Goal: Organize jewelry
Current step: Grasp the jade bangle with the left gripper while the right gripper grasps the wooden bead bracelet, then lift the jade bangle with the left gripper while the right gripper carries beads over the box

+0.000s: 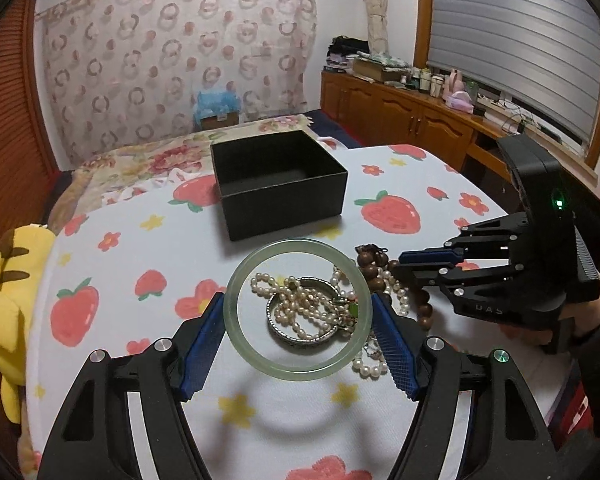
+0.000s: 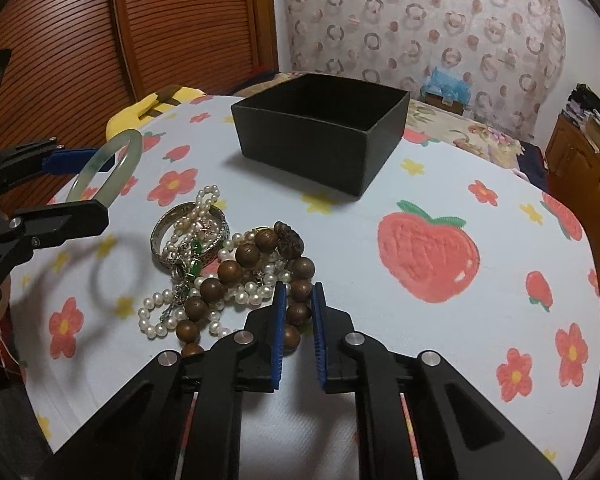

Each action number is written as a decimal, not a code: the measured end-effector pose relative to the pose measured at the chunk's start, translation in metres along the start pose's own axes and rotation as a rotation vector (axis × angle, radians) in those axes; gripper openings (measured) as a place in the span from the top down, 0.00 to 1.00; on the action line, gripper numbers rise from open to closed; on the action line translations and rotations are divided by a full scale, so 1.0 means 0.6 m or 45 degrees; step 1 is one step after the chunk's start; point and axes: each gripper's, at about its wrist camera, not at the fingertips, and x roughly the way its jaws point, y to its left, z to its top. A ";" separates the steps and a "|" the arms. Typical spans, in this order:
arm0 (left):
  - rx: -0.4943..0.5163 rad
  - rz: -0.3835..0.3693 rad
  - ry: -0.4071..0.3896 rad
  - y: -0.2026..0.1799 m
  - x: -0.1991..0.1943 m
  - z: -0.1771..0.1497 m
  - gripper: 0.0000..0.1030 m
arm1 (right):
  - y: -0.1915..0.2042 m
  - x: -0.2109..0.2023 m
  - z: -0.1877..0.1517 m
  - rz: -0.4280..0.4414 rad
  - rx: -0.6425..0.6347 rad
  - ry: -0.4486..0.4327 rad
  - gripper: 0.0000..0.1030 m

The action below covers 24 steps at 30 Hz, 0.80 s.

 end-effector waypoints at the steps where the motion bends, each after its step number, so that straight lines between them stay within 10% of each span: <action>1: -0.002 0.001 0.000 0.001 0.000 -0.001 0.33 | 0.002 -0.003 0.000 -0.004 -0.003 -0.009 0.87; 24: -0.044 0.024 -0.043 0.019 -0.008 0.009 0.33 | 0.035 -0.129 0.090 -0.059 -0.129 -0.259 0.87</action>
